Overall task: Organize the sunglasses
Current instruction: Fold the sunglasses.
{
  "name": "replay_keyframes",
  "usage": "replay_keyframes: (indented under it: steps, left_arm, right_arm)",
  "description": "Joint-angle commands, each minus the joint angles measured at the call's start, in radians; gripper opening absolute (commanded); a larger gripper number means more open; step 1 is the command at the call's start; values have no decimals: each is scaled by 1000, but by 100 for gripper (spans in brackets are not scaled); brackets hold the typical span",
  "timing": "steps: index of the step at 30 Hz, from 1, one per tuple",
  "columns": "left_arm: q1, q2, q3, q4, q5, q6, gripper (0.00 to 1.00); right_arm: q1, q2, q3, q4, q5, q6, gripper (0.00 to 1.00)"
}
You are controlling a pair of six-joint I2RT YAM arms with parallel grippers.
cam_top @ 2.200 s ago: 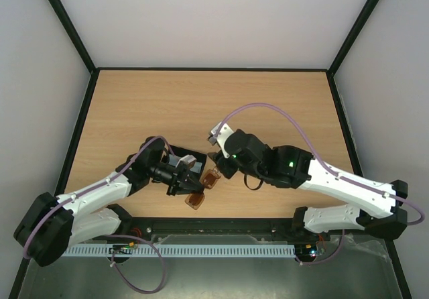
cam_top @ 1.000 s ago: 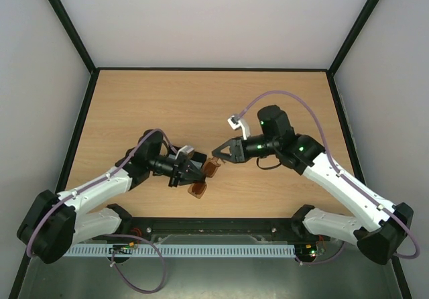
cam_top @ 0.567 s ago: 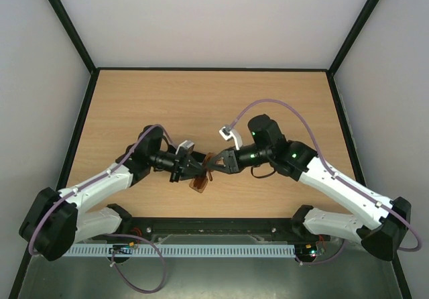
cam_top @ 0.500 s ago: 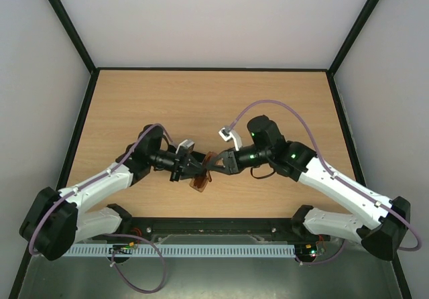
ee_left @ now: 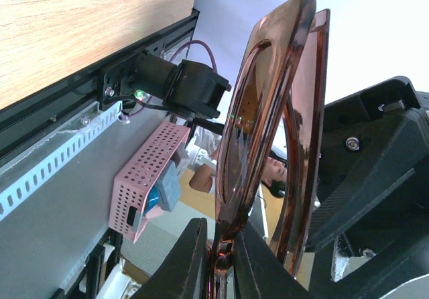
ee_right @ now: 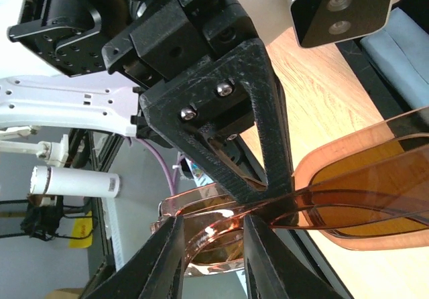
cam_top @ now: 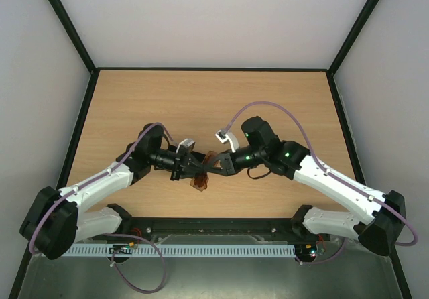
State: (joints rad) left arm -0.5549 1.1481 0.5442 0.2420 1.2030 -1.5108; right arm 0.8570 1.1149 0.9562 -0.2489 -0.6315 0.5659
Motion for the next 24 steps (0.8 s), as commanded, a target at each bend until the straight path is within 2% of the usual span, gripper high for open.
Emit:
replay_keyframes:
  steps: [1, 6, 10, 14, 15, 18, 21, 24]
  left_arm:
    - [7, 1, 18, -88, 6, -66, 2]
    - [11, 0, 19, -128, 0, -31, 2]
    - [17, 3, 33, -214, -15, 46, 2]
    - [16, 11, 52, -330, -42, 155, 2]
    - [16, 16, 59, -364, -52, 192, 2]
    - [16, 32, 92, -493, -93, 317, 2]
    - [16, 41, 108, -541, -112, 368, 2]
    - [17, 90, 201, -765, -181, 565, 2]
  right_arm:
    - [6, 27, 26, -78, 4, -53, 26]
    - [7, 23, 59, -144, 43, -83, 29]
    - [6, 38, 94, -219, 53, -115, 34]
    - [6, 35, 136, -312, 122, -149, 52]
    - [7, 43, 147, -331, 140, -150, 54]
    - [7, 66, 160, -368, 175, -146, 54]
    - [7, 83, 159, -373, 187, -133, 54]
    - [6, 102, 149, -353, 171, -107, 53]
